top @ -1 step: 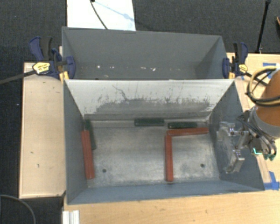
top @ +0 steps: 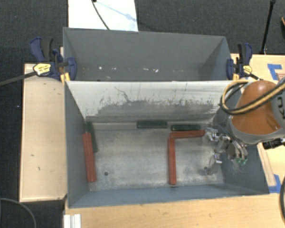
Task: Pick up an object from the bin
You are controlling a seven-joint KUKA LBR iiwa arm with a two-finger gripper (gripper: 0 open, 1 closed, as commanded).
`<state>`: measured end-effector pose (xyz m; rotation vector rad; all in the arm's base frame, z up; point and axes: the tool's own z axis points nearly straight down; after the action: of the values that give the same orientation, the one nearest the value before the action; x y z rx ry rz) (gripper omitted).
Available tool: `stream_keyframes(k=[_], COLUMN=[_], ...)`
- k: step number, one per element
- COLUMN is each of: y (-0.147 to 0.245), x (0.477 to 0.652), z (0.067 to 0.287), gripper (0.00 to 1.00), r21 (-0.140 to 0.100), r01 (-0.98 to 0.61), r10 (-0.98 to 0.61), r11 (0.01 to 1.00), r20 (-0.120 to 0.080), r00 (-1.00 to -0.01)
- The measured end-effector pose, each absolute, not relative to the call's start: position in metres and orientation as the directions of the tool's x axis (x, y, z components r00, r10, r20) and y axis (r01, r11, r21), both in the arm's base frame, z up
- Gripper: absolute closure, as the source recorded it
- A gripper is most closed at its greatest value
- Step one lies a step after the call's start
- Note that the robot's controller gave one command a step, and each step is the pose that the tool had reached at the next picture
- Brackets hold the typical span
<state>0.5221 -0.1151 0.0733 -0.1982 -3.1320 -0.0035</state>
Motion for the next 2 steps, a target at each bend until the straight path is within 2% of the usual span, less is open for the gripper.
stream_keyframes(k=[1, 2], y=[-0.091, -0.064], x=[0.597, 0.593], z=[0.104, 0.07], gripper=[0.0, 0.0], r21=[0.003, 0.001], r01=[0.179, -0.025], r10=[0.179, -0.025], r11=[0.984, 1.0], r20=[-0.01, -0.002], r00=[-0.984, -1.0])
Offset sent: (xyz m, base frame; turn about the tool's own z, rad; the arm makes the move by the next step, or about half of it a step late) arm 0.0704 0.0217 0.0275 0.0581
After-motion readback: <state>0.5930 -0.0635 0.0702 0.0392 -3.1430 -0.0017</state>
